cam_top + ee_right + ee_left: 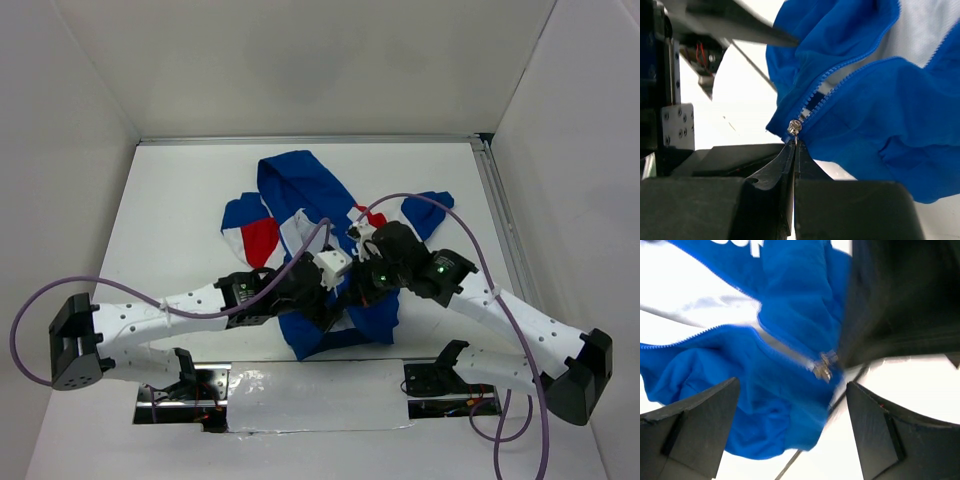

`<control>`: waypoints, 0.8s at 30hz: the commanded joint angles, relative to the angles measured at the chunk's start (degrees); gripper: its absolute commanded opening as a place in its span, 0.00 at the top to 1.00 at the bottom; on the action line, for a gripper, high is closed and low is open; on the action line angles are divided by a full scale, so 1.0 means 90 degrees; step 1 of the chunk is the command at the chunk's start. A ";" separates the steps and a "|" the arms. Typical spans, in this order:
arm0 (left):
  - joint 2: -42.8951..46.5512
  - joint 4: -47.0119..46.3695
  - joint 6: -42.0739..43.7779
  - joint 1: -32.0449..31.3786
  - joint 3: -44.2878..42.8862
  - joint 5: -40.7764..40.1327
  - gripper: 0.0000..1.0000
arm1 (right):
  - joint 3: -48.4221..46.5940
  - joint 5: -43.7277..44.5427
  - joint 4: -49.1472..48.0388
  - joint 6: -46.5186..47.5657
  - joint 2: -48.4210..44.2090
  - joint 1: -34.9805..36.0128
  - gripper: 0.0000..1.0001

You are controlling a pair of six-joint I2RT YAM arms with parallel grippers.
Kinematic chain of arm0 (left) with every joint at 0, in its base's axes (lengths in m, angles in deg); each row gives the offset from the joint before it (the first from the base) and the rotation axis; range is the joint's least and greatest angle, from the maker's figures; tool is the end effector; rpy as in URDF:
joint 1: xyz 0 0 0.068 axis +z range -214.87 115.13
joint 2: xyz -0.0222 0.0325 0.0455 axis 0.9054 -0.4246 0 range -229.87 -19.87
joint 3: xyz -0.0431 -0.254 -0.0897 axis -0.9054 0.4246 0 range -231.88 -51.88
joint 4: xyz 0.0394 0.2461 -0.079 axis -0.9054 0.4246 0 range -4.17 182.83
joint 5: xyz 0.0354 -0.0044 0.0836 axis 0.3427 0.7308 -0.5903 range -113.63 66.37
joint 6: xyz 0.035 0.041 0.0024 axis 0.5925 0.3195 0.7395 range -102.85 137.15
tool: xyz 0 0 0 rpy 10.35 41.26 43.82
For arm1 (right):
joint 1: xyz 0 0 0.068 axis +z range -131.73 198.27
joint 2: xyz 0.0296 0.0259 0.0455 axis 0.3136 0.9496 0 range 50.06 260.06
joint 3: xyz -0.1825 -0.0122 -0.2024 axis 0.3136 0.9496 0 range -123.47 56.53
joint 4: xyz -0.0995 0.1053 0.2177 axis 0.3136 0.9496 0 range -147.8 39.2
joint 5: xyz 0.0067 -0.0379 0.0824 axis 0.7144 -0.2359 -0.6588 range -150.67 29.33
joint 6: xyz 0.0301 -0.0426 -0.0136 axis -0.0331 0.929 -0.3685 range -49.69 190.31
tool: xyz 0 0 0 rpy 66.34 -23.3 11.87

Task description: Zip up the jacket

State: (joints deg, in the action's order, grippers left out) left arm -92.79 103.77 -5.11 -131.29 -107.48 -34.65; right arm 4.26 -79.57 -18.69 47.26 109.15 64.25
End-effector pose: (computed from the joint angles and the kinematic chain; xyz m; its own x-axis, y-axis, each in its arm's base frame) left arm 0.1195 -0.2568 0.2872 -0.5308 0.2867 -0.7975 0.6872 0.6963 -0.2071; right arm 0.1375 0.1588 0.2932 -0.7871 -0.2814 -0.5489 -0.5746 0.6581 0.4866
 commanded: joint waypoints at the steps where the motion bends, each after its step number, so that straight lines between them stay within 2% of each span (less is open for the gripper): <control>1: 0.0134 0.0107 0.0754 -0.0189 0.0219 0.0336 0.01 | -0.0296 -0.0176 -0.0293 -0.0007 0.0016 -0.0264 1.00; 7: 0.0212 0.0302 0.0686 -0.0209 0.0220 -0.0093 0.02 | -0.0257 -0.0410 -0.0303 0.0080 0.0065 -0.0509 1.00; 11: 0.0222 -0.0087 0.0862 -0.0228 0.0239 0.0151 0.04 | -0.0188 -0.0518 -0.0420 0.0032 0.0056 -0.0499 1.00; 16: 0.0115 -0.0342 0.0949 -0.0258 0.0240 -0.0190 0.05 | -0.0139 -0.0615 -0.0479 0.0032 0.0065 -0.0509 1.00; 20: -0.0012 -0.0411 0.1067 -0.0267 0.0142 -0.0386 0.16 | -0.0169 -0.0615 -0.0479 0.0061 0.0075 -0.0509 1.00; 23: -0.0061 -0.0459 0.1106 -0.0287 0.0122 -0.0532 0.29 | -0.0169 -0.0654 -0.0488 0.0071 0.0114 -0.0509 1.00; 24: -0.0071 -0.0498 0.1155 -0.0306 0.0122 -0.0562 0.39 | -0.0169 -0.0654 -0.0479 0.0071 0.0124 -0.0509 1.00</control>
State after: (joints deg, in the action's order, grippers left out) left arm -92.88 102.17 3.50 -133.41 -105.07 -37.47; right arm 4.24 -84.09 -20.74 47.26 109.66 59.90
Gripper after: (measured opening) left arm 0.652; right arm 0.008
